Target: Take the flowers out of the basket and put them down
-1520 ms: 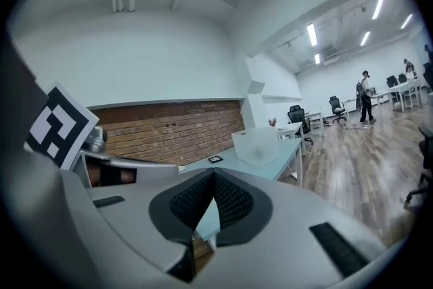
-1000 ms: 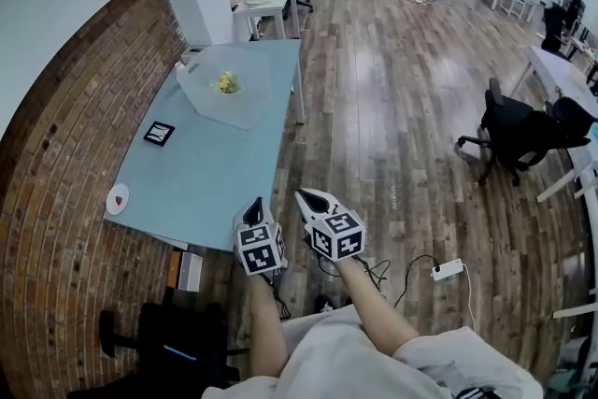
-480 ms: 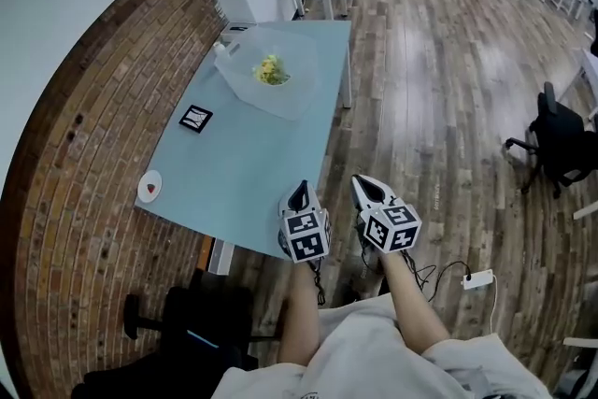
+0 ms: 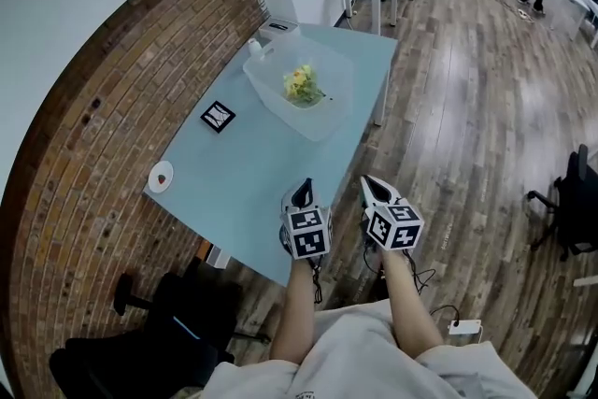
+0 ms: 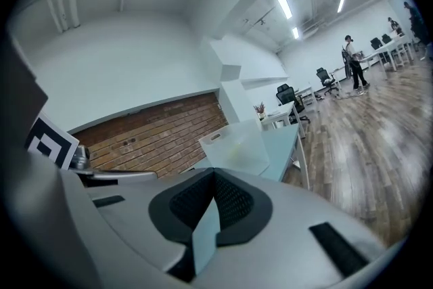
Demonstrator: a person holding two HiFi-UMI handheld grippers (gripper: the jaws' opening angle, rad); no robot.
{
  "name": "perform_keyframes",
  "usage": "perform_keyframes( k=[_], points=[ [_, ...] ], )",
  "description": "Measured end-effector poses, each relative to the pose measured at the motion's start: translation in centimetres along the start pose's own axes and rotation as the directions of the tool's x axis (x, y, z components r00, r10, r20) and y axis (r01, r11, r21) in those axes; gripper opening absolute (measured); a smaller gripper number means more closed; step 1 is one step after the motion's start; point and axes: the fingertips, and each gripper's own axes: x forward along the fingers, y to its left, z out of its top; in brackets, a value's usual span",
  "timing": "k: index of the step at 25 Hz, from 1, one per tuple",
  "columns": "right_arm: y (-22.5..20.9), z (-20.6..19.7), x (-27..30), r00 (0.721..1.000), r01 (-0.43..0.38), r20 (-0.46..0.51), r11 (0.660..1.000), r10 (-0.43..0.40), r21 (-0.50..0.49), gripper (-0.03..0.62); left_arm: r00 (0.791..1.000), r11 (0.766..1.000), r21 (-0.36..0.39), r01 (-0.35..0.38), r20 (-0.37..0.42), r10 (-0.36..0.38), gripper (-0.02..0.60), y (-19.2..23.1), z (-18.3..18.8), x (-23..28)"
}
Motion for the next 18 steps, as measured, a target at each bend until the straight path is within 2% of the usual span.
perform_keyframes(
  k=[4,9,14,18],
  points=[
    [-2.1,2.7,2.3,0.998,-0.058,-0.007,0.998,0.058,-0.014,0.02,0.999,0.999,-0.003,-0.035,-0.024,0.035,0.02,-1.0,1.6,3.0],
    [-5.8,5.5,4.9,0.995,-0.097,-0.025,0.994,0.096,-0.046,0.02,0.997,0.997,-0.03,-0.07,0.013,0.07,0.018,-2.5,4.6,7.5],
    [-11.4,8.0,4.9,0.995,-0.093,-0.033,0.993,0.091,-0.073,0.02,0.998,0.996,-0.067,-0.055,0.018,0.057,0.018,-6.3,6.0,11.7],
    [-16.9,9.3,4.5,0.999,-0.045,-0.01,0.998,0.044,-0.037,0.02,1.0,0.999,-0.041,-0.022,0.012,0.023,0.018,-9.9,6.0,14.0]
  ],
)
